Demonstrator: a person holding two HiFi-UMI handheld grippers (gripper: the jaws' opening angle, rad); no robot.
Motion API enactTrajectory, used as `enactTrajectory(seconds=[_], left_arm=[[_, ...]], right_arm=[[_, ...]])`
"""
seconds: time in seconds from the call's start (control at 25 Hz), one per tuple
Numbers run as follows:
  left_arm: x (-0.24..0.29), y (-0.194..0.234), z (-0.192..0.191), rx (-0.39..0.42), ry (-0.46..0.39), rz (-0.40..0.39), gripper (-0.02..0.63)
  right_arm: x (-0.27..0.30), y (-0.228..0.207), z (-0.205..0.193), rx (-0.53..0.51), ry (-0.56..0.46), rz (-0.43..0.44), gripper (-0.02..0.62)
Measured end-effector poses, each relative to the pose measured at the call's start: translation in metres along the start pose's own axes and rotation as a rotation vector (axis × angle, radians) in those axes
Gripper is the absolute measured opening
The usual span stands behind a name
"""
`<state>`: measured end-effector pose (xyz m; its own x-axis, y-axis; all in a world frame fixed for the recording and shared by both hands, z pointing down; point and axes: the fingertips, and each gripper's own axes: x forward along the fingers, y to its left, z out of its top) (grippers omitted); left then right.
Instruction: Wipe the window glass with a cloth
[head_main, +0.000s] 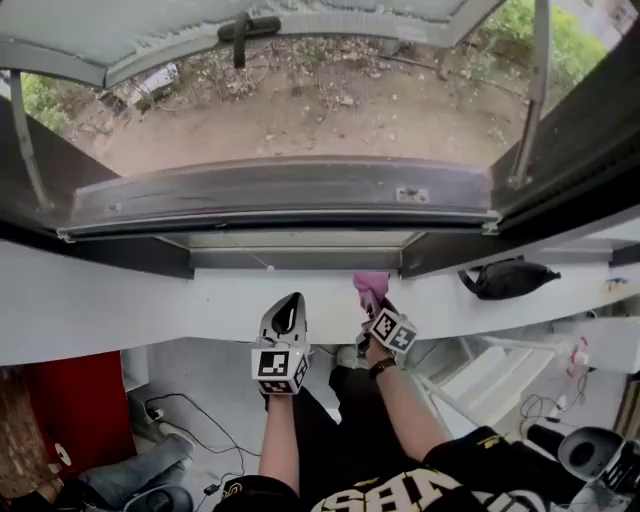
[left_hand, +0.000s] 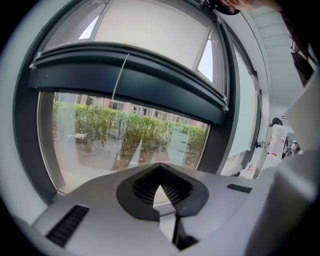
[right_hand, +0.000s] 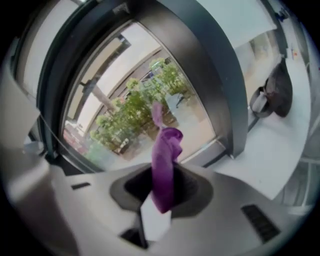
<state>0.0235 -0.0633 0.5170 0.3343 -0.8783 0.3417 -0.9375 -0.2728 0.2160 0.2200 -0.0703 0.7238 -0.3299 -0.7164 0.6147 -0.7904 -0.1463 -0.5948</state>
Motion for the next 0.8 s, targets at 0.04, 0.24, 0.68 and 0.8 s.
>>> enactTrajectory(seconds=[0.04,0.24,0.68,0.8], left_arm=[[-0.005,0.001,0.018,0.007,-0.021,-0.002,0.023],[-0.016,0.005,0.091,0.034,-0.113,-0.051,0.023],[-0.022,-0.026,0.228,0.080,-0.246,-0.183,0.023],[-0.029,-0.032,0.262,0.122,-0.310,-0.183,0.023]], right_arm=[[-0.015,0.019,0.010,-0.029,-0.011,0.021,0.098],[-0.062,0.115,0.069,-0.224,-0.096,0.149,0.098],[-0.151,0.297,0.153,-0.439,-0.303,0.366,0.097],[-0.159,0.334,0.182,-0.516,-0.346,0.390,0.097]])
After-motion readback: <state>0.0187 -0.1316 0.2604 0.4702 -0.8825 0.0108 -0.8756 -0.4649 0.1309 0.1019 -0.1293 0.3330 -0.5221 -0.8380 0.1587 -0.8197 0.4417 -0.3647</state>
